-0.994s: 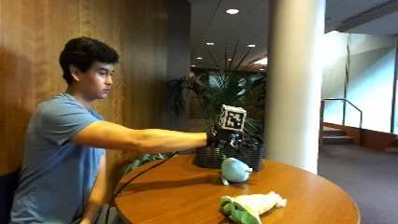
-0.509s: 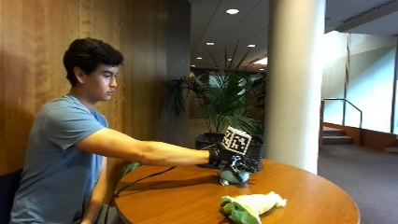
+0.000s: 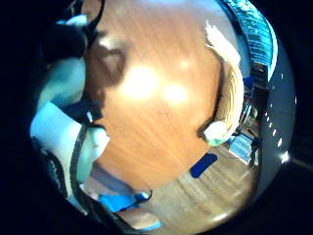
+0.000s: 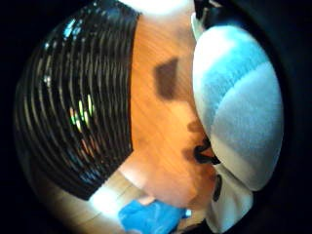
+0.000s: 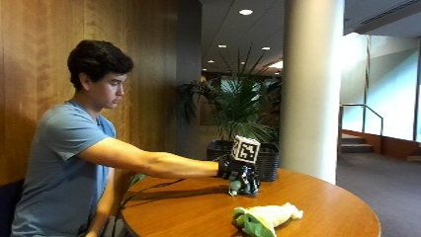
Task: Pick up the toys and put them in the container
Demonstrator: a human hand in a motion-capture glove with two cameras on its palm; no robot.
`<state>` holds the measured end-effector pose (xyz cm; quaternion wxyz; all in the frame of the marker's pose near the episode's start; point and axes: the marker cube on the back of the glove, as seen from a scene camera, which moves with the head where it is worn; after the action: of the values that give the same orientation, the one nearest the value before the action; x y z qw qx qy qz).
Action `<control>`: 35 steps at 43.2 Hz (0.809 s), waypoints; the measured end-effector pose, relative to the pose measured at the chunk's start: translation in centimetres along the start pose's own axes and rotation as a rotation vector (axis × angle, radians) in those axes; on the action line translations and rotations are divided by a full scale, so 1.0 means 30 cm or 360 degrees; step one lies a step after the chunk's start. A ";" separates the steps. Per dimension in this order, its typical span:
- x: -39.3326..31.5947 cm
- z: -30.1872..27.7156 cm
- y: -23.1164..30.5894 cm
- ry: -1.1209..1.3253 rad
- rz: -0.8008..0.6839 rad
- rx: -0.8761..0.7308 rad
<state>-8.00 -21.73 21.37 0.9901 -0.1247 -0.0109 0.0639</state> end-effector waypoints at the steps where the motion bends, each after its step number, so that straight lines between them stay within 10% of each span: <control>1: -0.006 0.002 0.002 -0.0002 -0.0001 0.0051; 19: 0.052 -0.264 0.115 0.0131 0.0010 0.0283; 25: 0.060 -0.490 0.160 -0.0044 0.0362 0.0385; 35: 0.078 -0.776 0.316 0.0052 0.0034 0.0580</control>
<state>-5.97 -18.03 -3.53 0.9956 0.0555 0.0183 0.0732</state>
